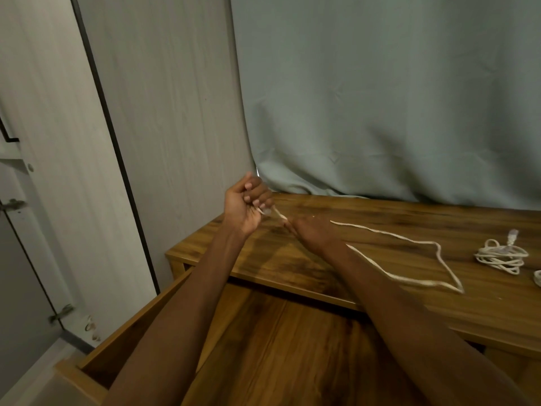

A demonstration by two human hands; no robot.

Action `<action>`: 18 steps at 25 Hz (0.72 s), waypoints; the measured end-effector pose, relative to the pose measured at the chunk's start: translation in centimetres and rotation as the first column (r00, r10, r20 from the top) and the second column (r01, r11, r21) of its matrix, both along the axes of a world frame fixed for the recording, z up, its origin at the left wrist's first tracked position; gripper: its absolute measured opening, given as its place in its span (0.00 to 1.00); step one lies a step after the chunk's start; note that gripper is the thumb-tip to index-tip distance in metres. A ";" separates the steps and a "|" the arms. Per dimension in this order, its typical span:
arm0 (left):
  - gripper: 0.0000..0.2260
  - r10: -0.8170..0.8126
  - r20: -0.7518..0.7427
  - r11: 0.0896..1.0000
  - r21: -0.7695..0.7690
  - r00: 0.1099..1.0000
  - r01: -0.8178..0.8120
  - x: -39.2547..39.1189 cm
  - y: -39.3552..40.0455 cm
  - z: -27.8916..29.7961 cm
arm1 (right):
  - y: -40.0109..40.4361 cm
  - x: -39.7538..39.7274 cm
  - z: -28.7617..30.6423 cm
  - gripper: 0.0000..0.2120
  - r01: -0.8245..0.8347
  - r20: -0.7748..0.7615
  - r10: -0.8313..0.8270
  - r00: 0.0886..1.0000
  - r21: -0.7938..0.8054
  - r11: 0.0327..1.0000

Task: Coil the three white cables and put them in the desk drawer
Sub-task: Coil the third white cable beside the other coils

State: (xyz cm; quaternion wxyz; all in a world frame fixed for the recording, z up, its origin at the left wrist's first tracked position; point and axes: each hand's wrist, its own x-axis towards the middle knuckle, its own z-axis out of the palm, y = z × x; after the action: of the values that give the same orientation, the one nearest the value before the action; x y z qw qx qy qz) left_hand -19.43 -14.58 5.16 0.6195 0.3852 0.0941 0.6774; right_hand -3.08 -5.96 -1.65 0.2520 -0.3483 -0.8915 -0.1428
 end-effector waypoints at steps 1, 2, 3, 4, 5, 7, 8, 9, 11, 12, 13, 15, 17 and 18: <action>0.17 0.088 0.085 0.995 0.035 0.992 -0.091 -0.2 0.1 0.7 | -0.2 0.3 -0.6 0.22 -0.013 0.031 0.014 0.999 -0.036 0.999; 0.18 0.197 0.158 0.978 0.040 0.968 -0.206 -0.3 0.3 1.2 | -0.3 0.3 -1.0 0.23 -0.029 0.025 0.030 0.999 -0.041 0.999; 0.19 0.313 0.213 0.946 0.018 0.925 -0.325 -0.3 0.7 1.5 | -0.5 0.1 -1.1 0.23 -0.058 0.012 0.059 0.998 -0.028 0.998; 0.19 0.425 0.239 0.900 -0.013 0.873 -0.435 -0.3 1.1 1.7 | -0.7 -0.2 -1.2 0.23 -0.092 0.009 0.092 0.996 0.000 0.996; 0.19 0.533 0.225 0.842 -0.046 0.816 -0.537 -0.3 1.5 1.7 | -0.9 -0.5 -1.1 0.23 -0.128 0.018 0.127 0.992 0.042 0.991; 0.19 0.735 0.021 0.677 -0.080 0.677 -0.732 -0.6 2.6 1.3 | -1.5 -0.6 -0.8 0.19 -0.191 0.020 0.190 0.982 0.121 0.974; 0.19 0.813 -0.162 0.562 -0.033 0.559 -0.827 -1.0 3.0 1.0 | -1.5 -0.3 -0.6 0.16 -0.212 -0.002 0.214 0.977 0.135 0.968; 0.19 0.849 -0.354 0.445 0.081 0.392 -0.892 -1.3 3.1 0.6 | -1.6 0.3 -0.3 0.14 -0.224 -0.030 0.231 0.973 0.143 0.964; 0.21 0.782 -0.623 0.338 0.369 0.040 -0.866 -2.2 3.4 -0.4 | -1.0 1.7 0.2 0.14 -0.206 -0.095 0.232 0.968 0.223 0.953; 0.23 0.693 -0.716 0.373 0.454 -0.082 -0.809 -2.4 3.6 -0.8 | -0.5 2.2 0.5 0.15 -0.179 -0.126 0.223 0.967 0.286 0.941; 0.27 0.572 -0.805 0.461 0.473 -0.157 -0.751 -2.2 3.4 -1.0 | -0.1 2.7 0.8 0.16 -0.148 -0.152 0.210 0.966 0.341 0.928; 0.36 0.314 -0.921 0.668 0.388 -0.232 -0.635 -1.0 3.0 -1.0 | 0.7 3.3 1.7 0.18 -0.081 -0.192 0.175 0.966 0.417 0.905; 0.43 0.102 -0.984 0.838 0.164 -0.146 -0.521 0.6 2.1 -0.8 | 1.4 3.9 2.6 0.18 -0.021 -0.206 0.127 0.970 0.452 0.892; 0.41 0.010 -0.997 0.892 0.042 -0.073 -0.450 1.4 1.6 -0.7 | 1.7 4.2 2.9 0.18 0.004 -0.202 0.099 0.975 0.456 0.890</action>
State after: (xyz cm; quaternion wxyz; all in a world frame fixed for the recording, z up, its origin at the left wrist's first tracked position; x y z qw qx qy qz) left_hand -18.01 -12.97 4.44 0.2859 0.6252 0.6748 0.2683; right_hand 1.13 -4.26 1.21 0.4265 -0.2716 -0.8084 -0.3015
